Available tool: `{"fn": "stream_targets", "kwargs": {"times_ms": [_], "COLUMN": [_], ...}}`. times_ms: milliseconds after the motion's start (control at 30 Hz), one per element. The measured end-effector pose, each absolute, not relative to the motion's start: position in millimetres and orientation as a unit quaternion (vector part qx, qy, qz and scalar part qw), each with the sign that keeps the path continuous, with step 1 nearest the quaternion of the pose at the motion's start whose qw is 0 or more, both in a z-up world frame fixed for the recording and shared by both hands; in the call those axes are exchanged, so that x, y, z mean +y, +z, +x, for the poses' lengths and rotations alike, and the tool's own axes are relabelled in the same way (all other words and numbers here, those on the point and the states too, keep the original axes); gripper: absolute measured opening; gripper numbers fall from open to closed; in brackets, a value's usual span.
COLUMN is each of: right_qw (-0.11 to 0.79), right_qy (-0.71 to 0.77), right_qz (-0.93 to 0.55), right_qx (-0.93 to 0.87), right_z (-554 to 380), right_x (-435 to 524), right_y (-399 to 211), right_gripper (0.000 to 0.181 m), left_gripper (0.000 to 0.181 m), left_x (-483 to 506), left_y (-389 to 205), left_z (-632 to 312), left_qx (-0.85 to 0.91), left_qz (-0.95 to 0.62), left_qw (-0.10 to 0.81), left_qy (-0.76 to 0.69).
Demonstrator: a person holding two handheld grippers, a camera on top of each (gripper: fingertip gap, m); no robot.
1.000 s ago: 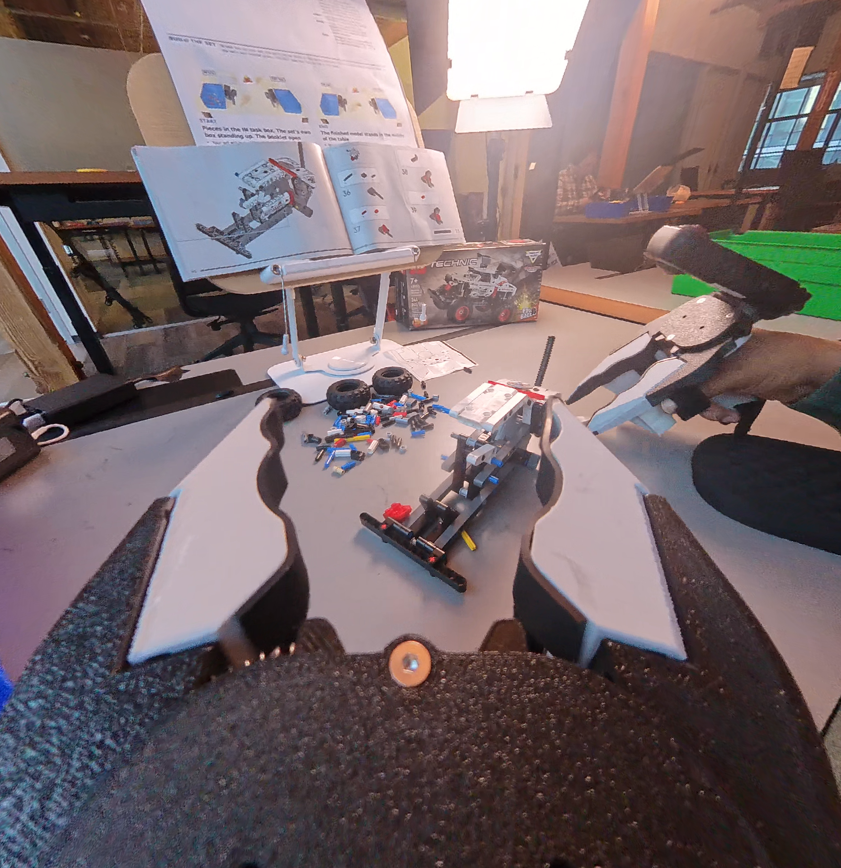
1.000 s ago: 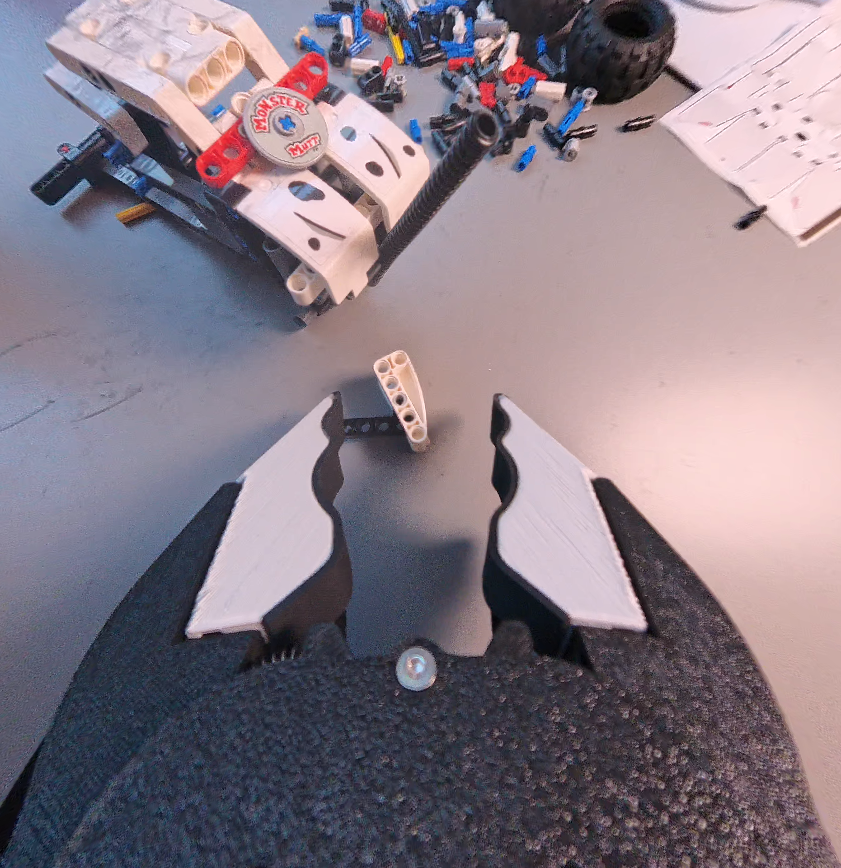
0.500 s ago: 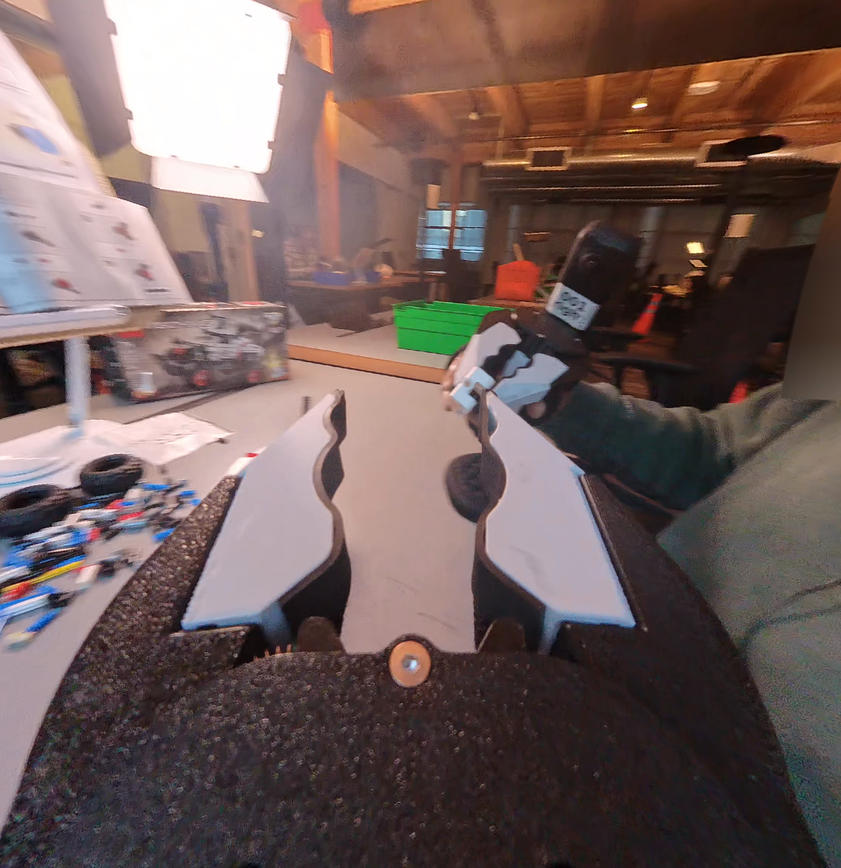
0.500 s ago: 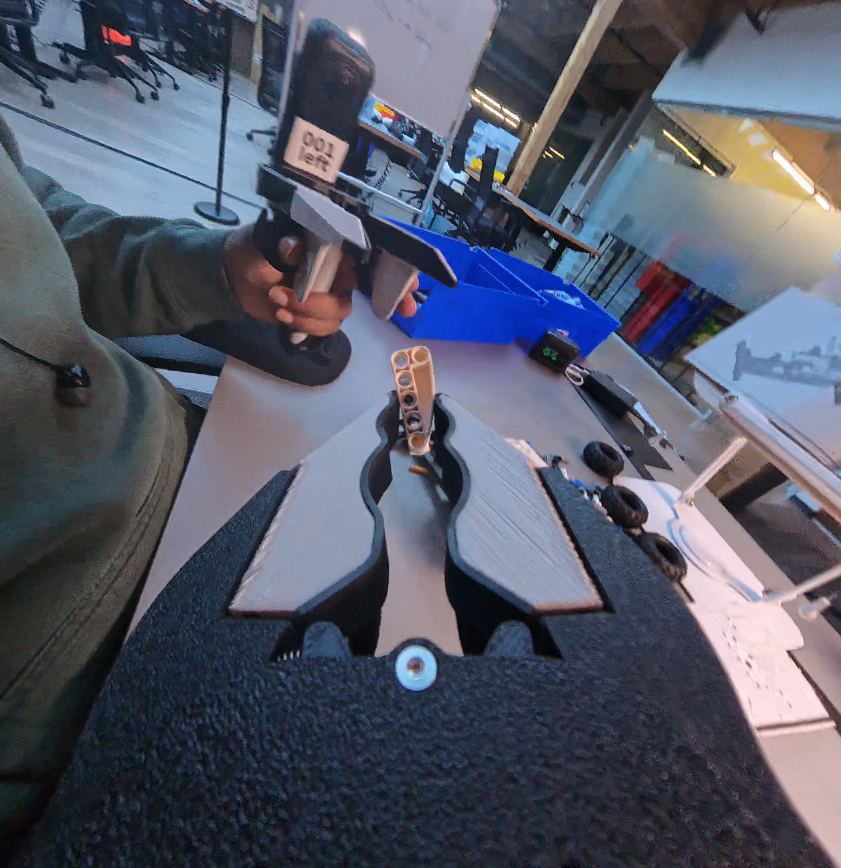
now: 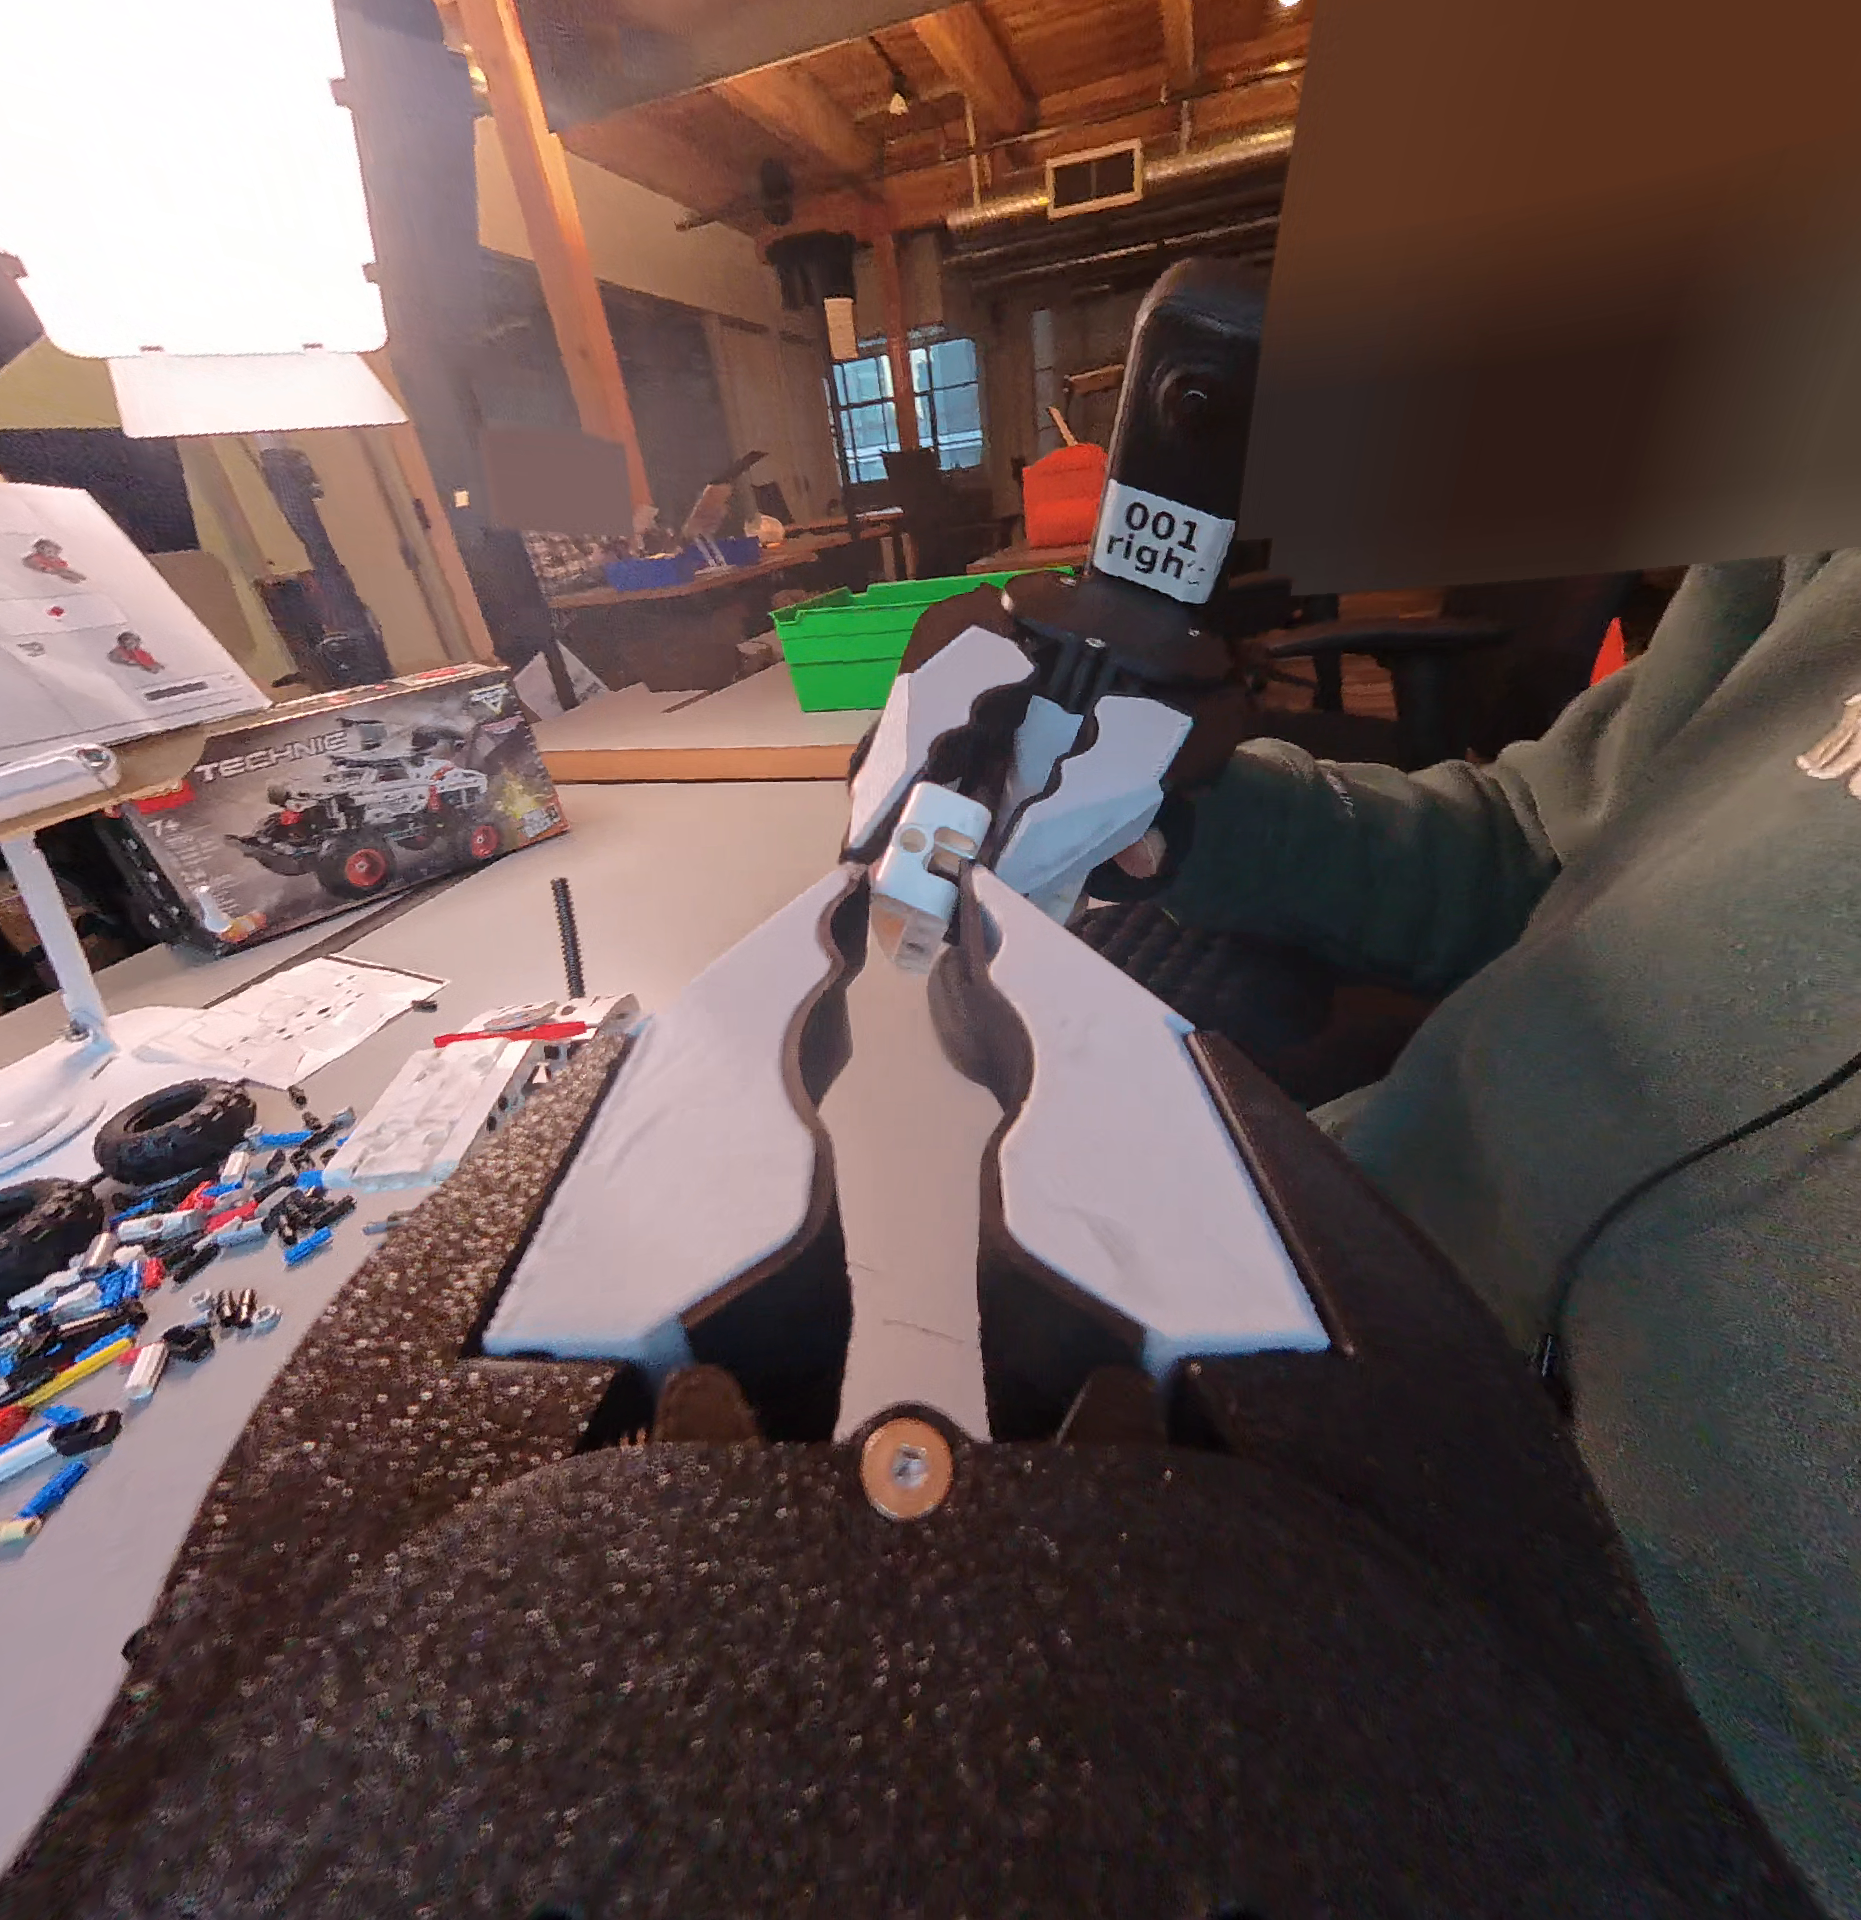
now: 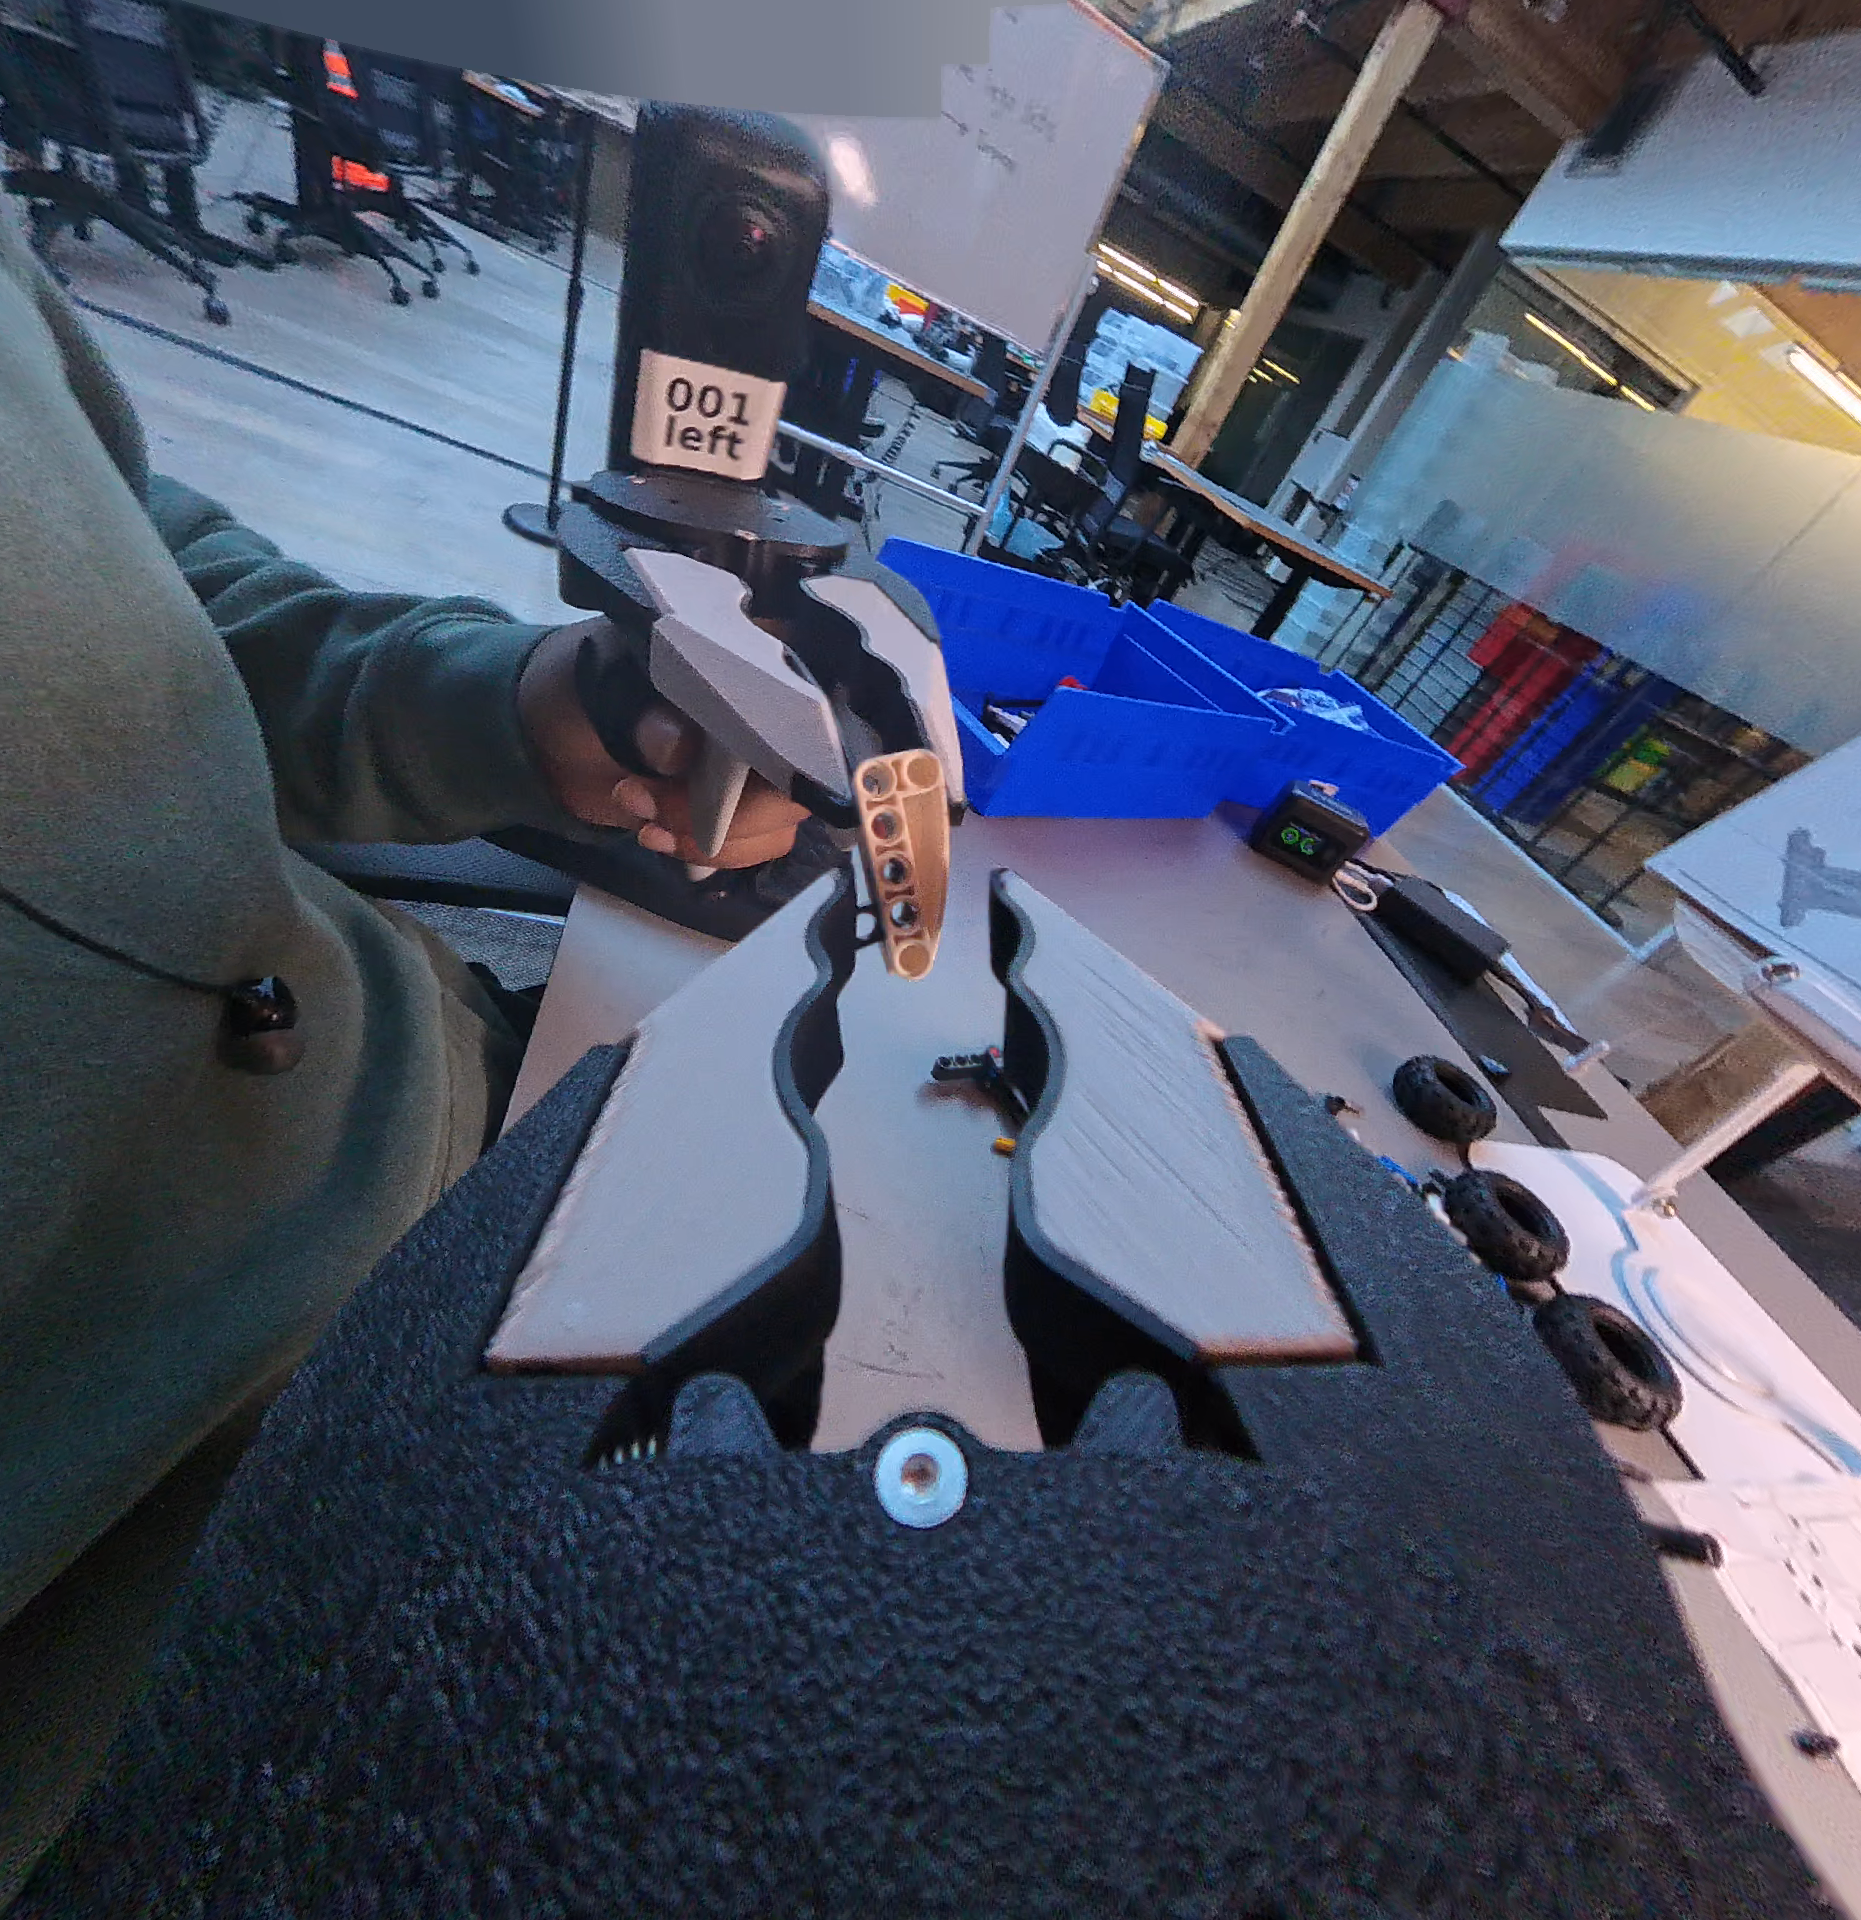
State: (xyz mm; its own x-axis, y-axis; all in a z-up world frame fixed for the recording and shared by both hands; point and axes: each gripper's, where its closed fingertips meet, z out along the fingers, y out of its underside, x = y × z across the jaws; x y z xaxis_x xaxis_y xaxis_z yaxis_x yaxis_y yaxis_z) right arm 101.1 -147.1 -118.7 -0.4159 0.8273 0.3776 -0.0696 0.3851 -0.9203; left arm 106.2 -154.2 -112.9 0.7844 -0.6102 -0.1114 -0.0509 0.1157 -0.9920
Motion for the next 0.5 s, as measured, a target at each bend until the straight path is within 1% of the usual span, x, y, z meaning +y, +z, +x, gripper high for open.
{"fn": "stream_targets", "kwargs": {"times_ms": [67, 133, 267, 367, 500], "right_qw": [0.462, 0.448, 0.437, 0.409, 0.410], "right_qy": [0.481, 0.492, 0.511, 0.526, 0.542], "right_qz": [-0.309, -0.341, -0.398, -0.431, -0.440], "right_qx": [-0.678, -0.664, -0.625, -0.608, -0.587], "right_z": [101.2, 103.0, 101.7, 97.0, 89.4], "right_x": [-141.8, -141.2, -144.5, -152.0, -155.0], "right_y": [-121.9, -127.3, -128.4, -133.0, -130.4], "right_gripper": [0.038, 0.041, 0.039, 0.036, 0.018], "left_gripper": [0.016, 0.016, 0.016, 0.016, 0.016], "left_x": [-153.0, -153.5, -157.6, -158.4, -158.4], "left_y": [-113.4, -112.7, -105.1, -100.8, -103.1], "left_z": [100.1, 95.4, 93.2, 88.7, 93.4], "left_qx": [0.236, 0.224, 0.207, 0.191, 0.196], "left_qz": [-0.632, -0.627, -0.600, -0.587, -0.583], "left_qw": [0.712, 0.725, 0.755, 0.775, 0.781], "left_qy": [-0.195, -0.177, -0.165, -0.135, -0.105]}}
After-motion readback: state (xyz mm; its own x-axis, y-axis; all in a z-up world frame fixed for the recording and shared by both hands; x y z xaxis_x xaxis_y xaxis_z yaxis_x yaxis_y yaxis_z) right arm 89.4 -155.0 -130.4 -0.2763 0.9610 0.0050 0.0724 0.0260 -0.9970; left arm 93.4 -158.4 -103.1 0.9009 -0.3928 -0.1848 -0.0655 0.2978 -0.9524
